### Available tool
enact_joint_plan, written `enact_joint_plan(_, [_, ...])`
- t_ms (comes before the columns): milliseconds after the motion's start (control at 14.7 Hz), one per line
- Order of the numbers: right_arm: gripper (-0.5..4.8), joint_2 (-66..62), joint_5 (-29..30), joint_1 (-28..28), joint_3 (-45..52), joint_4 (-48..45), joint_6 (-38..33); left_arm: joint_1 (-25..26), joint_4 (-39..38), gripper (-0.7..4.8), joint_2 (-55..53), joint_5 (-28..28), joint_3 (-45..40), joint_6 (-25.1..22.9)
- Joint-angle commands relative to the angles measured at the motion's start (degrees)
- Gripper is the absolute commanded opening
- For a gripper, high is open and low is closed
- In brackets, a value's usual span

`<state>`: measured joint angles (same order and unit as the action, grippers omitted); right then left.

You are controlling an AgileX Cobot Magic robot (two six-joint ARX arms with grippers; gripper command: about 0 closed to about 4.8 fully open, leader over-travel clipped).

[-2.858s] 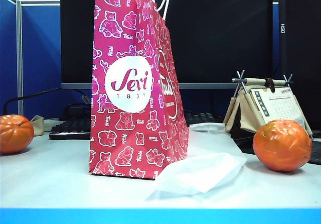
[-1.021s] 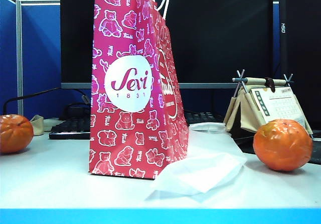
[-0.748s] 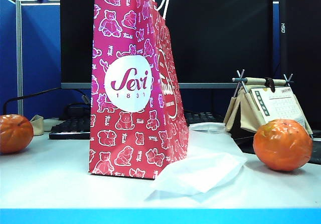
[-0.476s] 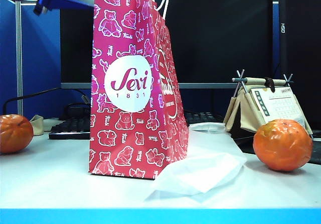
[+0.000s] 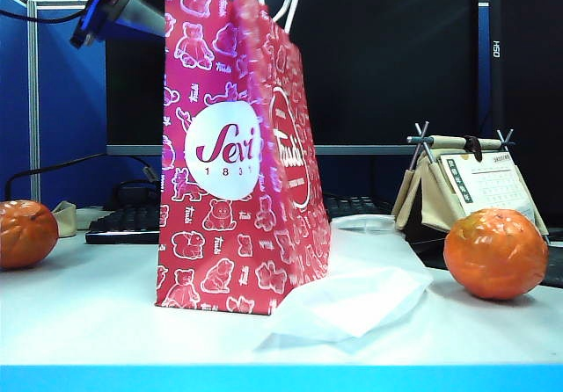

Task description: Open the paper bag and put two oranges into the paper bag.

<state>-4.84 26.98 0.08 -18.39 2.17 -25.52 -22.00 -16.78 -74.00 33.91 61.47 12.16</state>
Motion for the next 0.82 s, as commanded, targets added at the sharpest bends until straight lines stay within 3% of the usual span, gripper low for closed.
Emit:
enact_joint_plan(68, [1.50,0.00,1.68,0.11,-0.37,2.36,-0.02,0.04,-5.05,0.14,-0.11,-3.04,3.04,-6.45])
enact_joint_plan(272, [1.49,0.00,3.04,0.11,-0.37,2.34,-0.02,0.02,-14.43,-0.06,-0.13,-8.55,6.54,-14.47])
enact_joint_plan(340, [1.50,0.00,5.03,0.11,-0.37,4.37,-0.02,-0.09,-21.51,-0.06,-0.13,-13.77,9.84,-20.22])
enact_joint_plan(408, [1.75,0.00,6.49,0.11,-0.37,7.56,0.07,-0.44,-25.24,-0.06,-0.13,-16.20,12.17,-22.08])
enact_joint_plan(544, [2.68,0.00,6.43,0.11,-0.33,15.17,0.31,-0.44,-28.57,-0.06,-0.13,-17.29,15.15,-23.58])
enact_joint_plan(816, [2.68,0.00,6.19,0.09,-0.26,18.01,1.81,-0.46,-30.69,-0.06,-2.14,-17.84,15.30,-25.66])
